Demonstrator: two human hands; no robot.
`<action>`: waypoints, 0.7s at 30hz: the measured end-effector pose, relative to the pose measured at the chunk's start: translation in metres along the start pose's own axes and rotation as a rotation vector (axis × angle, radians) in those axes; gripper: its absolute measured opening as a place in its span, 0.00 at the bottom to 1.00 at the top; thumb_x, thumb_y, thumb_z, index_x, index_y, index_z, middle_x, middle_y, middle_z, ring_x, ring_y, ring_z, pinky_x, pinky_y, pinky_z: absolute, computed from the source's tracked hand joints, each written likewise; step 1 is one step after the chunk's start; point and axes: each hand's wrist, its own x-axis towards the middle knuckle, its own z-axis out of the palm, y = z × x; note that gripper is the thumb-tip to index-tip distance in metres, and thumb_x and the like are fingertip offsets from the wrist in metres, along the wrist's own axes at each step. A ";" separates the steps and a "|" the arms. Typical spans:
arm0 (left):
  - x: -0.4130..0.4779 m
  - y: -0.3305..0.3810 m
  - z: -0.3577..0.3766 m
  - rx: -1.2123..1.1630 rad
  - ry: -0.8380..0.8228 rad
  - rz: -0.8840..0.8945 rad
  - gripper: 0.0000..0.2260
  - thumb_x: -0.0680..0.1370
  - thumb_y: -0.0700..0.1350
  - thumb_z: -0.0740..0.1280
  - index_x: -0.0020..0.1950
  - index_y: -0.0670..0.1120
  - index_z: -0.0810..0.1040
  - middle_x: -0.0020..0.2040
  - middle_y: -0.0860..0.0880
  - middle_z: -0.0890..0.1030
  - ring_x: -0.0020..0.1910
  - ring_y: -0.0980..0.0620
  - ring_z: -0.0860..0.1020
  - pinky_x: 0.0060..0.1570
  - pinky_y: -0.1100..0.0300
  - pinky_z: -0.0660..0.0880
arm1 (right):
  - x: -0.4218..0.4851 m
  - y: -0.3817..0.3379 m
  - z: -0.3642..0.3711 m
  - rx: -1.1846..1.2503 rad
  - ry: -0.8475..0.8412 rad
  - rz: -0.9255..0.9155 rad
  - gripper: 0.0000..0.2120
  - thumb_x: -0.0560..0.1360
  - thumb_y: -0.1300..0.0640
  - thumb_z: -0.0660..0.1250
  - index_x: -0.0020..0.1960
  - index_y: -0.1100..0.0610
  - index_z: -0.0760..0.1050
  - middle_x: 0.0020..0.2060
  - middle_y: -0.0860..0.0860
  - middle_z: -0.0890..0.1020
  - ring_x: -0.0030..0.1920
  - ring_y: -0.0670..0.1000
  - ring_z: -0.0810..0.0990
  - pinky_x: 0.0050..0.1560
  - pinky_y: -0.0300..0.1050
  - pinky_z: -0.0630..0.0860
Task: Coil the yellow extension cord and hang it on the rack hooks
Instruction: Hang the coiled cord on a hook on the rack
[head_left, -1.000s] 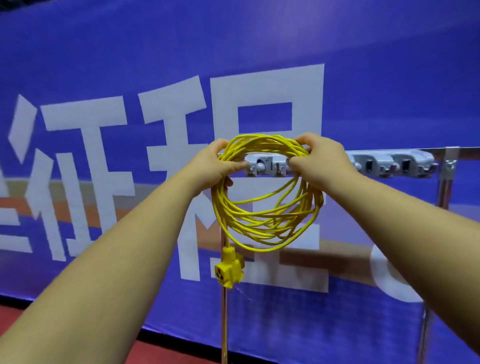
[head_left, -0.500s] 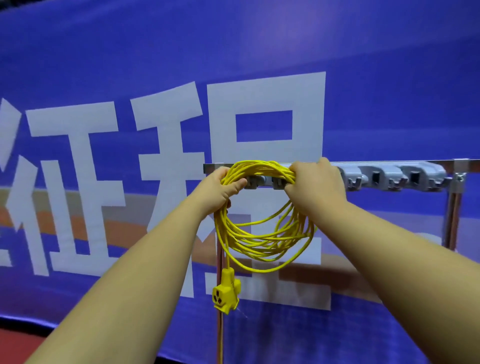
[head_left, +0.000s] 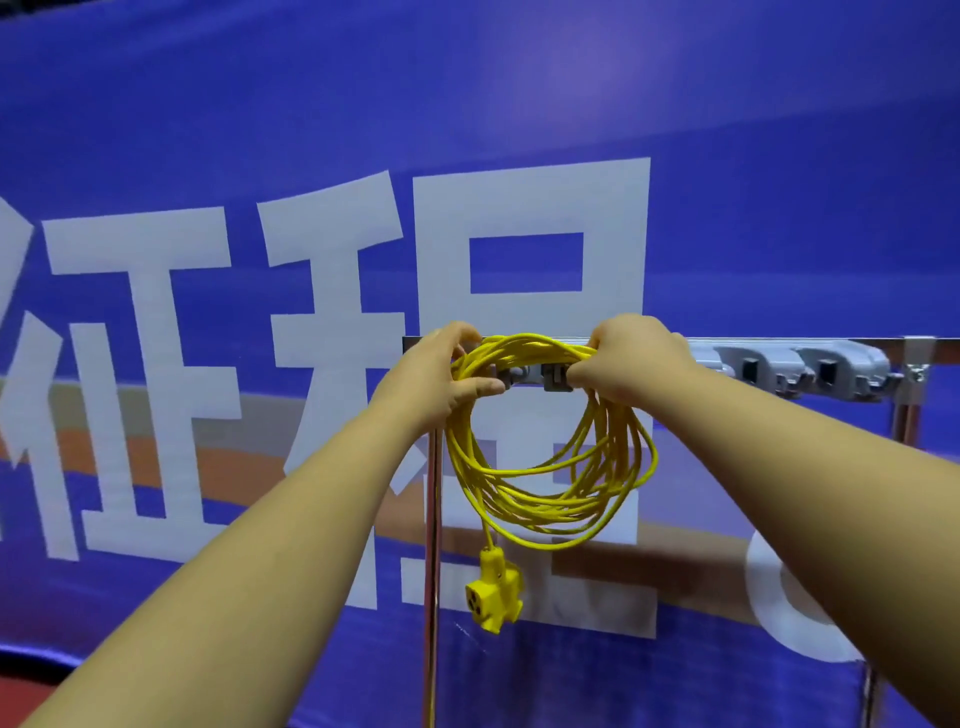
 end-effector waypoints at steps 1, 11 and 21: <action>0.003 0.000 -0.003 0.017 -0.022 0.008 0.27 0.73 0.63 0.75 0.68 0.58 0.71 0.60 0.52 0.79 0.53 0.49 0.81 0.50 0.51 0.84 | 0.002 -0.002 -0.002 0.046 -0.013 0.029 0.14 0.67 0.42 0.73 0.39 0.53 0.81 0.34 0.51 0.84 0.41 0.55 0.83 0.51 0.55 0.82; -0.006 -0.013 -0.003 -0.188 -0.170 0.016 0.26 0.79 0.69 0.62 0.76 0.64 0.66 0.70 0.52 0.75 0.66 0.47 0.78 0.58 0.52 0.81 | 0.011 -0.006 -0.009 0.036 -0.150 -0.035 0.12 0.72 0.47 0.73 0.45 0.56 0.80 0.39 0.55 0.85 0.43 0.55 0.86 0.49 0.53 0.85; -0.021 0.013 0.012 -0.460 0.102 0.018 0.17 0.85 0.47 0.66 0.69 0.68 0.76 0.69 0.55 0.75 0.67 0.58 0.75 0.66 0.53 0.77 | -0.005 0.012 0.014 -0.032 0.091 -0.224 0.19 0.71 0.42 0.74 0.56 0.49 0.74 0.47 0.50 0.78 0.47 0.55 0.77 0.45 0.52 0.76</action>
